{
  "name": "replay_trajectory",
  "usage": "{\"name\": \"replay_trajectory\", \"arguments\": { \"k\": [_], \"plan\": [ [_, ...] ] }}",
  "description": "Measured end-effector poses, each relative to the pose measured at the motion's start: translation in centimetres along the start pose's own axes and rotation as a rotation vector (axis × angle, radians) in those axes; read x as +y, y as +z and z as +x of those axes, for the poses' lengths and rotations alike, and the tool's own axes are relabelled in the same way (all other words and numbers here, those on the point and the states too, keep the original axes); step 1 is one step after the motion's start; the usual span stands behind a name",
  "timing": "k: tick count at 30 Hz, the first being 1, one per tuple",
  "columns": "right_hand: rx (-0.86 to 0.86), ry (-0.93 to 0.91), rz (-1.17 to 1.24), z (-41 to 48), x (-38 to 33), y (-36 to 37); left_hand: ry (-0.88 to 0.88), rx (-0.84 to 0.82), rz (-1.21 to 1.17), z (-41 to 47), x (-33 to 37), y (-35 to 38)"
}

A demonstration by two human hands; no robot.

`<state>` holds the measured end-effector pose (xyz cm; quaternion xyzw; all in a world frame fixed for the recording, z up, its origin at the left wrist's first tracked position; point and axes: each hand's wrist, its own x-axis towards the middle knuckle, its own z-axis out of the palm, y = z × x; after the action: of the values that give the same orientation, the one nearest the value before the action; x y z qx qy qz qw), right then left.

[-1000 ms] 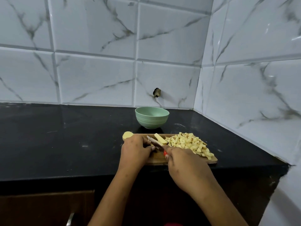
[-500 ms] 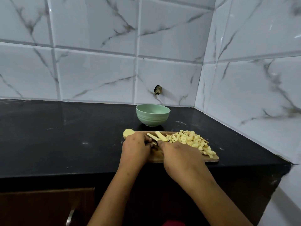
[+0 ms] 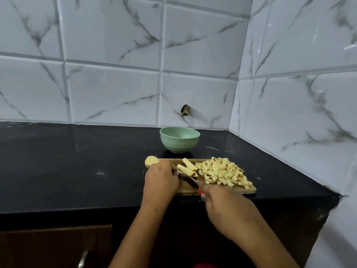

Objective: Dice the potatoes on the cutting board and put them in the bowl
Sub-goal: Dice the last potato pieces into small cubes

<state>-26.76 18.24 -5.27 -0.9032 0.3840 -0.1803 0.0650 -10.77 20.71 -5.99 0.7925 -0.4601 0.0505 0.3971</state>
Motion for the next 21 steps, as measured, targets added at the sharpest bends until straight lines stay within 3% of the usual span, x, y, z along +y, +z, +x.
{"name": "replay_trajectory", "arguments": {
  "k": [9, 14, 21],
  "plan": [
    [-0.145, 0.290, 0.891, 1.3, 2.2, -1.2, 0.093, -0.044, 0.045, -0.6, 0.4, -0.3],
    [-0.135, 0.311, 1.008, 1.8, 2.6, -0.8, 0.149, -0.054, 0.102, -0.8, 0.4, -0.2],
    [-0.056, 0.315, 1.137, 1.4, 3.8, -0.7, 0.234, -0.284, 0.288, 1.0, 1.6, 1.6]
  ]
}}
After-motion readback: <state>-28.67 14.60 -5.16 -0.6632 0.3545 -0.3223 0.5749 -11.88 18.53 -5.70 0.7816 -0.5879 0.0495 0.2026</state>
